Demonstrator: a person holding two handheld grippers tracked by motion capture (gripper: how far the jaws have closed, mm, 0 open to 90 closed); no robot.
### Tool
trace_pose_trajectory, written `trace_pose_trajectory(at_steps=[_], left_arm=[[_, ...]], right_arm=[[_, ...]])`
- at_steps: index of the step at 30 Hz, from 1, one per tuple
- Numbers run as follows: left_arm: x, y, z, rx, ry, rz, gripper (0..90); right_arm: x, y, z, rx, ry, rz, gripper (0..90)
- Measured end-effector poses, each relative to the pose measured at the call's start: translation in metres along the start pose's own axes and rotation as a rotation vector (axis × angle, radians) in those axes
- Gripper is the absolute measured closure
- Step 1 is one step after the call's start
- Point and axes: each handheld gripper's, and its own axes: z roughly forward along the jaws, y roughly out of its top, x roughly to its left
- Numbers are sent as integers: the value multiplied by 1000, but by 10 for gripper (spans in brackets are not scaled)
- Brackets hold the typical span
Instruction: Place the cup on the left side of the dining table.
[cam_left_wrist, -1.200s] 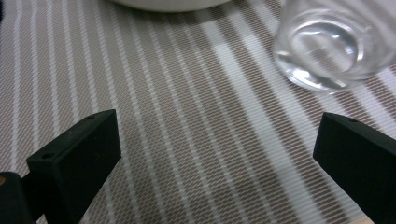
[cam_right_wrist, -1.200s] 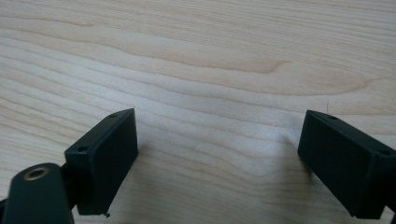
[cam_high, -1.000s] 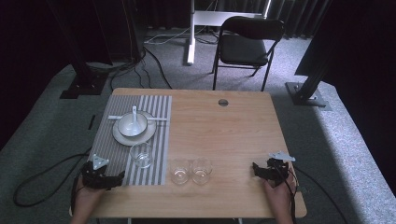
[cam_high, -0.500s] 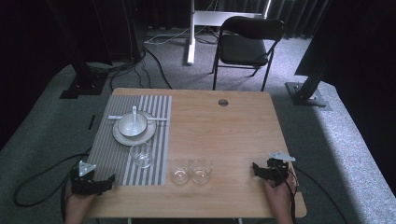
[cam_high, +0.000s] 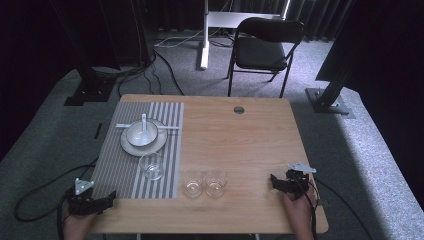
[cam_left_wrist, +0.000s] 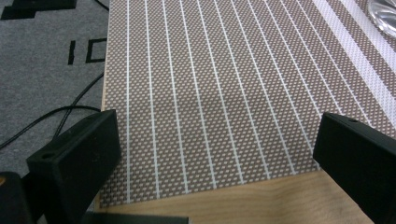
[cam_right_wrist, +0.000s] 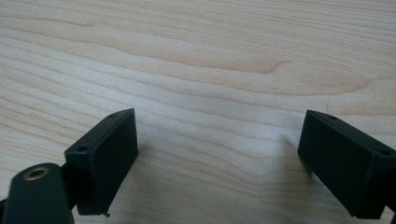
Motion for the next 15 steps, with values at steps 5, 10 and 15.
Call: trace_pose_trajectory(at_steps=[5,10,15], left_arm=[[-1,-3,-2,-8,6,5,14],[-1,-5,-1,-20,14,14,14],[-1,-6,-1,-28,10,11,14]], right_arm=[[0,0,0,0,0,0,115],[0,0,0,0,0,0,115],[0,0,0,0,0,0,115]])
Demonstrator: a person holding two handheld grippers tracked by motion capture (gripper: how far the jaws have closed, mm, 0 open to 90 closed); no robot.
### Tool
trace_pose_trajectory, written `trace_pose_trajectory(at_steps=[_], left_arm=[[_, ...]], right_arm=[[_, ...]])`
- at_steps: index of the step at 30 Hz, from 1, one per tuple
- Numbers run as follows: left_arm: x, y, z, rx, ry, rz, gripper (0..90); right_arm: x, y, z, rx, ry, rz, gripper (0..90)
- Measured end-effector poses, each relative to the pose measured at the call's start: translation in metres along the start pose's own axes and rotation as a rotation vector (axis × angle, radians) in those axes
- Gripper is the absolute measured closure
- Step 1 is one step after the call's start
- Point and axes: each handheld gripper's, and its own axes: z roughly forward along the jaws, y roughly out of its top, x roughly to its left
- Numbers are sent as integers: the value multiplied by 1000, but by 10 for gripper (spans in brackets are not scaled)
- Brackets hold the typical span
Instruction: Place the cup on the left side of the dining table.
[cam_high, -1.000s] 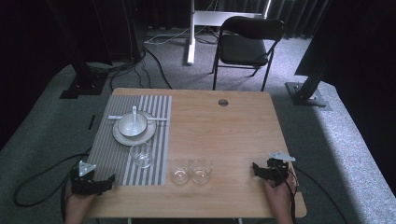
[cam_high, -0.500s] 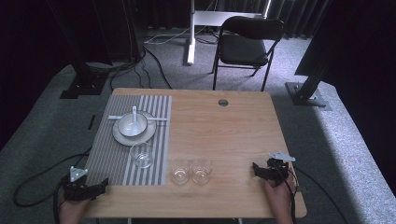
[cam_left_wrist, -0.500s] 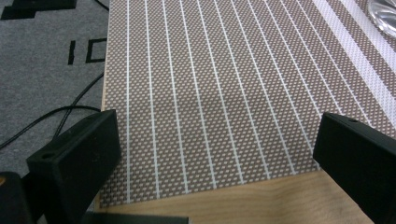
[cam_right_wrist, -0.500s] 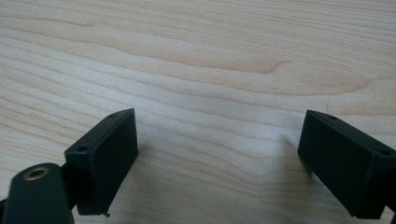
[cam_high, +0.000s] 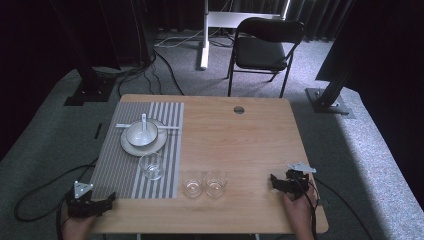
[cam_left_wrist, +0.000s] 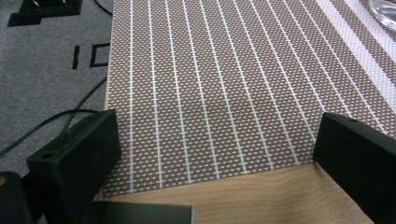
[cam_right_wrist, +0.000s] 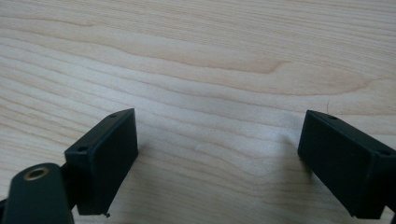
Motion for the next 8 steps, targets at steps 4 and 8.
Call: trace_pose_trajectory(at_steps=[4,8], left_arm=[[1,0,0,1,-3,6,14],[0,-1,0,1,0,13,14]], right_arm=[[0,0,0,0,0,0,115],[0,0,0,0,0,0,115]])
